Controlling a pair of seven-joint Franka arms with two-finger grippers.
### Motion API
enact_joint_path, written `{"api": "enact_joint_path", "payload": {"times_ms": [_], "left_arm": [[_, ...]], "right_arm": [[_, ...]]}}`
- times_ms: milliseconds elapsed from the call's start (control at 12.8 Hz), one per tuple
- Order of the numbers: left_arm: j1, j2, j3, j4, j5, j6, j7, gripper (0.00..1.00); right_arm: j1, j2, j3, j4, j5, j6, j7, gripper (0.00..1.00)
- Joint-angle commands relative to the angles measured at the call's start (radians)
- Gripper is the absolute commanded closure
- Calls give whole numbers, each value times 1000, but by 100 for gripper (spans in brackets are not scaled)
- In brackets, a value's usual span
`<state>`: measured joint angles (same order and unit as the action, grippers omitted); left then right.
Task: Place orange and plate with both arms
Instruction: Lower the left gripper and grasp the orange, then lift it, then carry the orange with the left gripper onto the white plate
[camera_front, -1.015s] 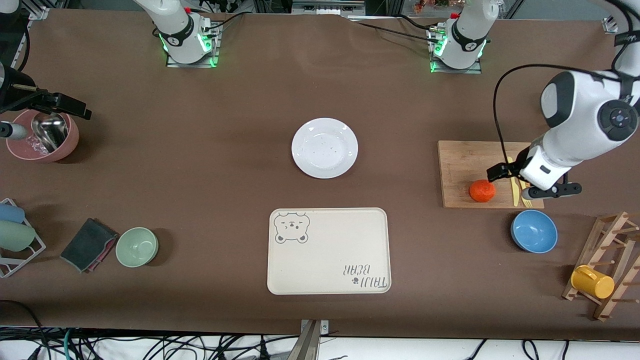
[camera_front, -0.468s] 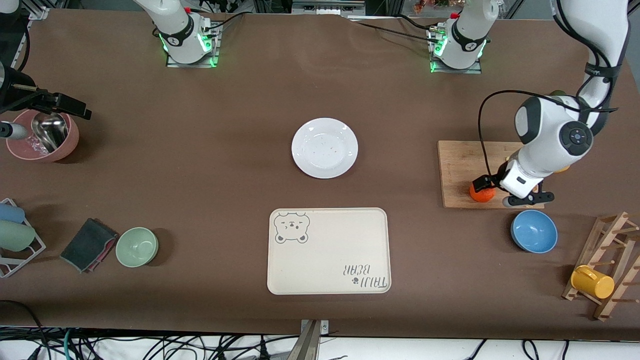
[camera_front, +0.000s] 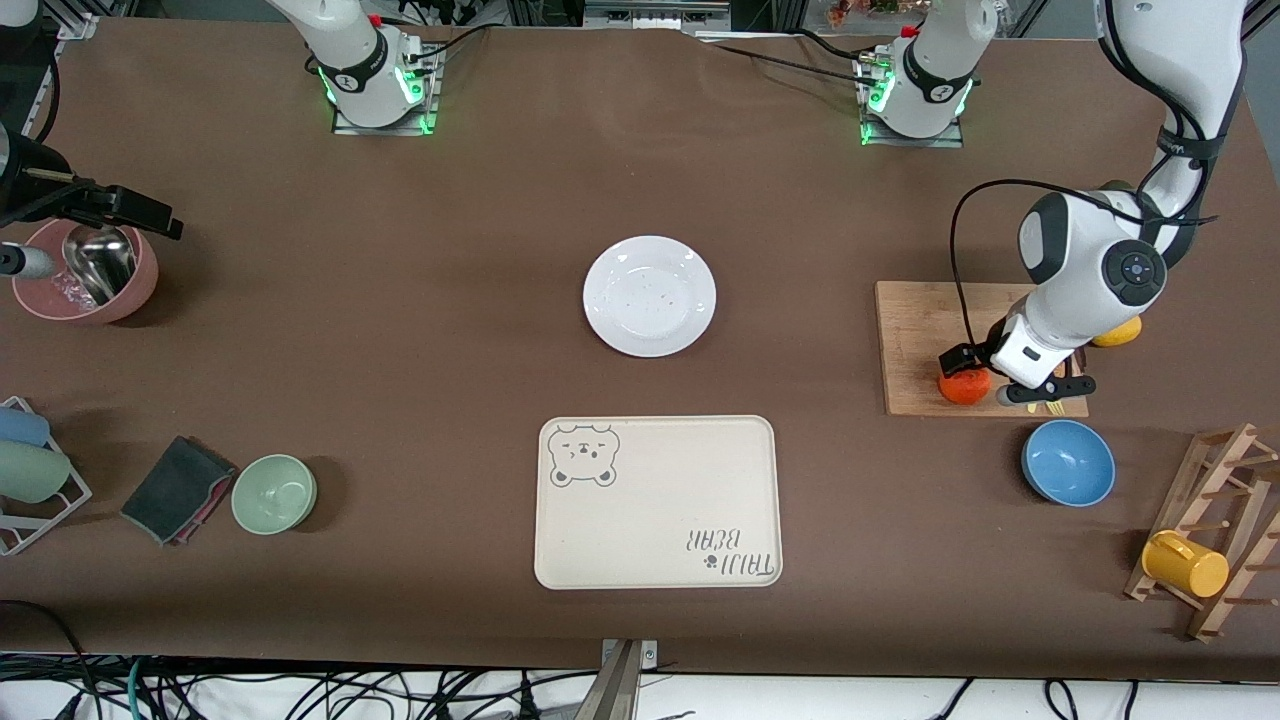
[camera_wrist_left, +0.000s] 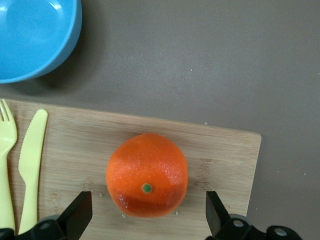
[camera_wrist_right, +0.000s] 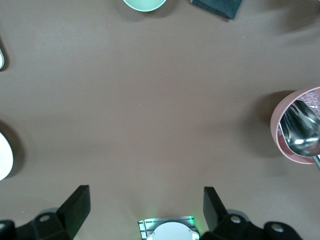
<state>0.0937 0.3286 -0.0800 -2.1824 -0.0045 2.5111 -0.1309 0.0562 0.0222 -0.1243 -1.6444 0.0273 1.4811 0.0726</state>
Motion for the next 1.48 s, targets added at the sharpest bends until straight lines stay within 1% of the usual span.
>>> {"api": "enact_joint_path", "payload": {"times_ms": [0,78,312,390,468,546,625,781,859,1171,1405], "left_arm": [[0,59,3,-2,14,98,17,0],[-3,75,5,1,14,121,17,0],[-3,84,5,3,14,123,17,0],[-3,84,5,3,15,123,17,20],[-3,79,5,3,14,123,16,53],[-3,72,5,3,14,120,14,81],[-3,55,5,1,14,114,13,99],[-25,29,3,12,11,85,10,100],[-67,11,3,16,-3,72,-2,100],[-271,-36,3,23,-46,61,-42,100],[-452,-51,3,26,-148,54,-223,100]], "right_arm": [[-1,-2,-1,5,0,-10,-7,0],[-1,-2,-1,5,0,-10,-7,0],[-1,-2,-3,5,0,-10,-7,0],[-1,-2,-2,5,0,-10,-7,0],[-1,-2,-3,5,0,-10,-7,0],[-1,-2,-3,5,0,-10,-7,0],[-1,-2,-3,5,0,-10,-7,0],[-1,-2,-3,3,0,-10,-7,0],[-1,-2,-3,5,0,-10,-7,0],[-1,-2,-3,5,0,-10,-7,0],[-1,-2,-3,5,0,-10,-7,0]]}}
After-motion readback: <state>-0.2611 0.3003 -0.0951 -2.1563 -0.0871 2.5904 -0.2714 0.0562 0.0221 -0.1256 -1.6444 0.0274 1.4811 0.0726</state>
